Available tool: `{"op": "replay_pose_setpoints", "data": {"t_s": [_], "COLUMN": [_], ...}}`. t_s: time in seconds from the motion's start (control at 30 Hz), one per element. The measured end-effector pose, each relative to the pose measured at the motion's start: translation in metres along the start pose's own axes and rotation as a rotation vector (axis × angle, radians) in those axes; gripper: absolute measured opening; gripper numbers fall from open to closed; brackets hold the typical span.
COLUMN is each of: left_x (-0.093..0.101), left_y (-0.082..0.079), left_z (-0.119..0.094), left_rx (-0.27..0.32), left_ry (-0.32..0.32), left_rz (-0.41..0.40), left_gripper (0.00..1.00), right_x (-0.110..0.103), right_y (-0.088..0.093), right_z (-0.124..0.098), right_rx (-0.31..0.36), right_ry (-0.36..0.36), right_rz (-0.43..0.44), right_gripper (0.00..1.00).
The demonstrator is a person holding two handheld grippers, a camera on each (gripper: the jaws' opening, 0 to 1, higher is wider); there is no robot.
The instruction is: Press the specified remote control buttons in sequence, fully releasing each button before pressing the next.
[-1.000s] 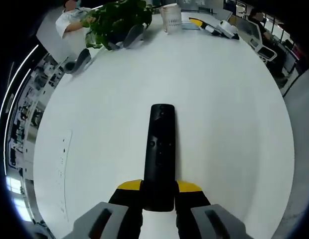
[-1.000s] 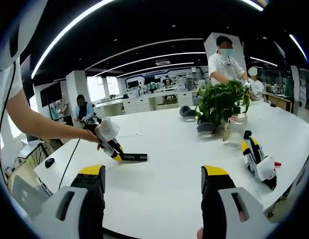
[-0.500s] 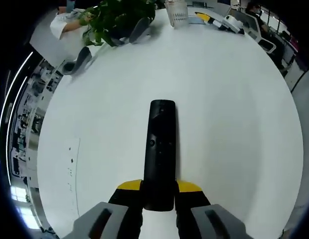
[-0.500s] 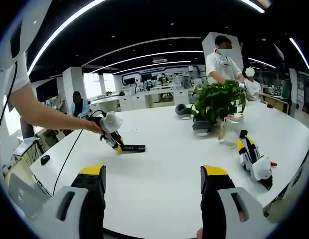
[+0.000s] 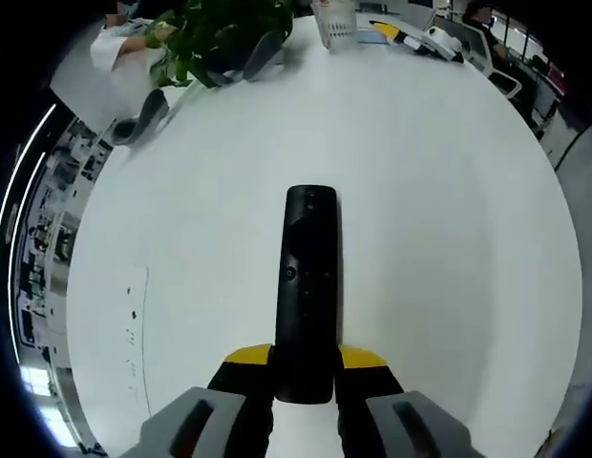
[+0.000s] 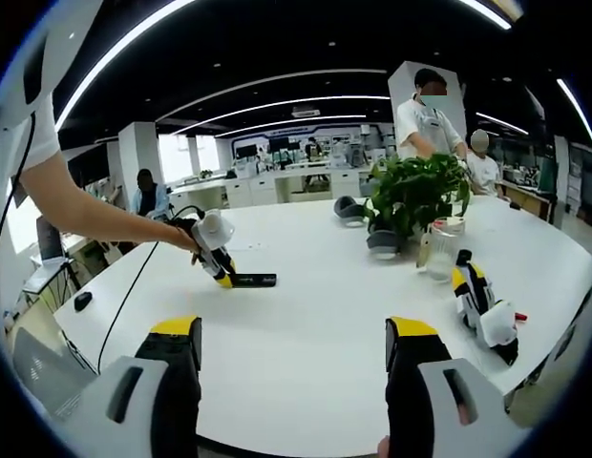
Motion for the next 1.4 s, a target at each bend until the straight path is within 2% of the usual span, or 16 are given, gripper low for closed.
{"op": "replay_pose_setpoints", "data": {"t_s": [0.2, 0.27, 0.4, 0.47, 0.57, 0.63, 0.77, 0.87, 0.93, 1.0, 1.07, 1.1, 1.17, 1.23, 1.3, 1.4], "left_x": [0.000, 0.000, 0.001, 0.002, -0.002, -0.008, -0.008, -0.016, -0.021, -0.020, -0.019, -0.019, -0.021, -0.019, -0.016, -0.011], "left_y": [0.002, 0.003, 0.003, 0.003, 0.004, 0.006, 0.009, 0.014, 0.020, 0.023, 0.028, 0.029, 0.026, 0.025, 0.021, 0.020], "left_z": [0.000, 0.000, -0.001, -0.002, -0.003, -0.006, -0.008, -0.012, -0.013, -0.013, -0.013, -0.012, -0.017, -0.022, -0.029, -0.040], "left_rx": [0.046, 0.060, 0.106, 0.110, 0.112, 0.127, 0.147, 0.174, 0.186, 0.192, 0.193, 0.208, 0.287, 0.320, 0.390, 0.441], "left_ry": [0.042, 0.039, 0.016, 0.009, -0.044, -0.099, -0.136, -0.205, -0.241, -0.237, -0.244, -0.255, -0.277, -0.282, -0.281, -0.281], "left_rz": [0.016, -0.006, 0.043, 0.039, -0.055, -0.076, -0.131, -0.216, -0.283, -0.357, -0.477, -0.524, -0.599, -0.655, -0.713, -0.764], "left_gripper": [0.24, 0.24, 0.24, 0.25, 0.30, 0.37, 0.43, 0.54, 0.62, 0.64, 0.64, 0.67, 0.71, 0.74, 0.83, 0.95], "right_x": [-0.001, -0.002, -0.002, -0.002, -0.003, -0.002, -0.002, -0.002, -0.002, -0.004, -0.004, -0.004, -0.004, -0.004, -0.004, -0.006], "right_y": [0.000, 0.000, -0.001, -0.002, -0.003, -0.004, -0.006, -0.007, -0.007, -0.008, -0.008, -0.008, -0.008, -0.009, -0.010, -0.011], "right_z": [0.000, 0.000, 0.000, 0.000, -0.001, -0.002, -0.002, -0.002, -0.003, -0.003, -0.003, -0.003, -0.004, -0.004, -0.004, -0.005], "right_rx": [-0.004, -0.001, 0.003, 0.008, 0.016, 0.023, 0.036, 0.043, 0.048, 0.050, 0.053, 0.053, 0.054, 0.058, 0.061, 0.066], "right_ry": [-0.005, -0.006, -0.006, -0.007, -0.007, -0.008, -0.008, -0.007, -0.009, -0.015, -0.018, -0.017, -0.017, -0.018, -0.022, -0.030], "right_rz": [-0.004, -0.007, -0.007, -0.006, -0.005, -0.003, 0.003, 0.005, 0.005, -0.001, -0.006, -0.006, 0.000, 0.003, 0.003, 0.000], "right_gripper": [0.82, 0.82, 0.82, 0.82, 0.82, 0.82, 0.83, 0.84, 0.85, 0.85, 0.85, 0.85, 0.85, 0.85, 0.85, 0.85]}}
Point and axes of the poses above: the point that each gripper's makers call its tool centre point, and the gripper's own axes: z roughly forward along the fingers, x roughly to its right, y roughly out of its underside, the point moved 2 cm from there along -z, roughly backward along the fingers, and after that the axes turned 2 degrees about x, right-handed, at the moved point
